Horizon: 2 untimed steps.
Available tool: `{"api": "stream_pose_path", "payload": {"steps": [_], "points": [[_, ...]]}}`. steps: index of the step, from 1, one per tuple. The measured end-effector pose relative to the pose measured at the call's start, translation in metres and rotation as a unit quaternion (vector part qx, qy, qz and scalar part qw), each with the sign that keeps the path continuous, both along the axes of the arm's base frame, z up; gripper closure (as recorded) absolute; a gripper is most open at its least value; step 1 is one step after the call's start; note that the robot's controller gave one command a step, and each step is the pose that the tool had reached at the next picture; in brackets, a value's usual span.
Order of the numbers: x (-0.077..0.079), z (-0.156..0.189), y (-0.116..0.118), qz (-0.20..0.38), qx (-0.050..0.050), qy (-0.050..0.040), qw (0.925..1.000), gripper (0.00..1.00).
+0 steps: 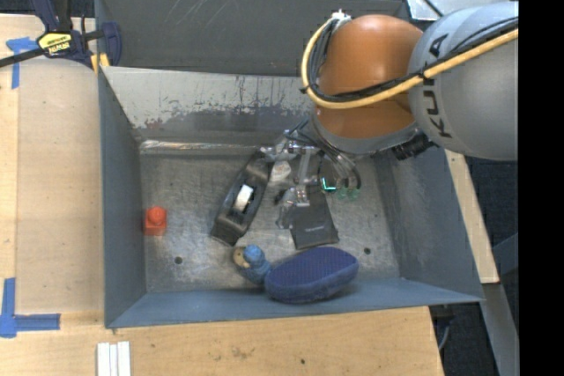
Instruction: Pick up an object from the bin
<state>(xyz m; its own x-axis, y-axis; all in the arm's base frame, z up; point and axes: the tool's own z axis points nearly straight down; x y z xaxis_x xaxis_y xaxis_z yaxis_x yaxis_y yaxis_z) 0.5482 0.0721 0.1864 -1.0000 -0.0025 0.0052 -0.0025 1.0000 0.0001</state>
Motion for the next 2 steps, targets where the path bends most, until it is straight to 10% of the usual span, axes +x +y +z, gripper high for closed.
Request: {"api": "stream_pose_path", "payload": {"steps": [1, 2], "points": [[-0.053, -0.105, -0.053, 0.299, 0.002, -0.0242, 0.9538, 0.00], [-0.054, -0.084, -0.002, 0.235, -0.001, -0.0101, 0.9719, 0.00]]}}
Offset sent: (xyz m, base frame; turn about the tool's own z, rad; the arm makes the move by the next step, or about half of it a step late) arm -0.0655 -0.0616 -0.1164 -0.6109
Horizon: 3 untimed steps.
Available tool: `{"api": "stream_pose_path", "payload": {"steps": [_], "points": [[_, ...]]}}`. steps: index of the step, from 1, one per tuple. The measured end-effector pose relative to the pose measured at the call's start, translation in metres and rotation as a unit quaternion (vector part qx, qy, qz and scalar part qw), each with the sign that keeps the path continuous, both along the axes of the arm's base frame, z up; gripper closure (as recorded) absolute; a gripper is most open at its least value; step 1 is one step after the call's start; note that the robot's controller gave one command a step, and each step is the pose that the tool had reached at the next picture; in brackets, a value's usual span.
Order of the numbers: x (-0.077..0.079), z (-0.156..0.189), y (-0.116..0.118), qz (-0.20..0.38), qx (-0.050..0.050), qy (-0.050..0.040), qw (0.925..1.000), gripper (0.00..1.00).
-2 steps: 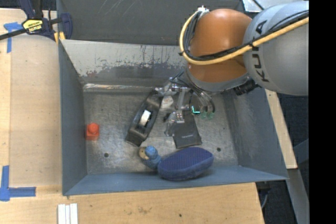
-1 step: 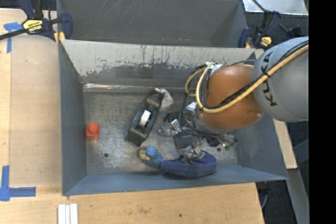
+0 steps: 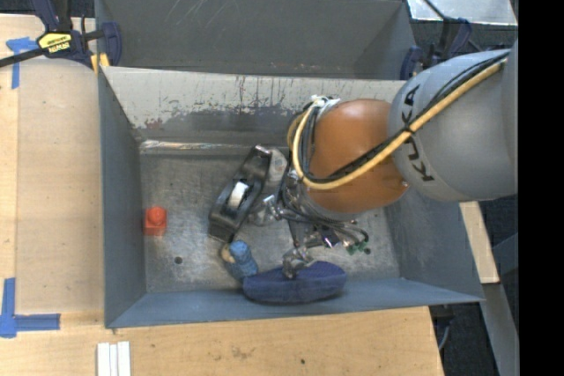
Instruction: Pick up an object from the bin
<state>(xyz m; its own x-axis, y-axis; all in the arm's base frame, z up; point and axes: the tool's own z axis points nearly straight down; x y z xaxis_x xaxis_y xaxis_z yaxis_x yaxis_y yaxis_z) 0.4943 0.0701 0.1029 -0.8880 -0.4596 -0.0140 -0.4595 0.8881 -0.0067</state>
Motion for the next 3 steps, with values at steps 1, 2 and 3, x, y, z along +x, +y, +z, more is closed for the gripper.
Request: {"api": "stream_pose_path", "payload": {"steps": [1, 2, 3], "points": [[0.004, -0.002, 0.035, 0.079, -0.002, 0.0031, 0.9969, 0.00], [0.005, -0.024, 0.128, 0.258, -0.007, -0.0074, 0.9661, 0.00], [0.011, -0.020, 0.127, 0.256, -0.003, -0.0006, 0.9668, 0.00]]}}
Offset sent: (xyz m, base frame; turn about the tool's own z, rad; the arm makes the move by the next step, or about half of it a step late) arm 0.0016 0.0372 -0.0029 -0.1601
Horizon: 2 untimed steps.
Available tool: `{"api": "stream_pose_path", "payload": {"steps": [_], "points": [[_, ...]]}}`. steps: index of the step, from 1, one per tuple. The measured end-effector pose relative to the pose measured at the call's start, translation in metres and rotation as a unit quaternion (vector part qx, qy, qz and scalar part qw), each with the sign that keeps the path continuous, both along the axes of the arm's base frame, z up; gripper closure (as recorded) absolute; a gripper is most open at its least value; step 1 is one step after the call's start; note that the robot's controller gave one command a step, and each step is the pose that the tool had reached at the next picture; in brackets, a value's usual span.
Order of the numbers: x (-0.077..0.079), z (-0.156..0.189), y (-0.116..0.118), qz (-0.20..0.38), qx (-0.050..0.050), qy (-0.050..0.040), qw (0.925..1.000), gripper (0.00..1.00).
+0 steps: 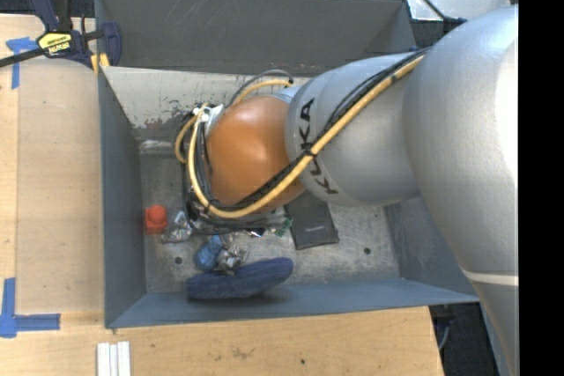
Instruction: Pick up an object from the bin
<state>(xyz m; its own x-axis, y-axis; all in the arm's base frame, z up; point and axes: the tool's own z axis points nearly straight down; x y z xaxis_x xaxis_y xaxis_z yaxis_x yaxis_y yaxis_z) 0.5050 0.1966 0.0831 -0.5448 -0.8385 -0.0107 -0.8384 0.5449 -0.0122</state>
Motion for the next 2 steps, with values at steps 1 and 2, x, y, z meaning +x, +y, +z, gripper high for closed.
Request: {"api": "stream_pose_path", "payload": {"steps": [1, 2], "points": [[-0.003, -0.002, 0.001, 0.000, 0.001, 0.0034, 1.0000, 1.00], [-0.001, 0.070, 0.002, -0.002, 0.001, 0.0034, 1.0000, 1.00]]}}
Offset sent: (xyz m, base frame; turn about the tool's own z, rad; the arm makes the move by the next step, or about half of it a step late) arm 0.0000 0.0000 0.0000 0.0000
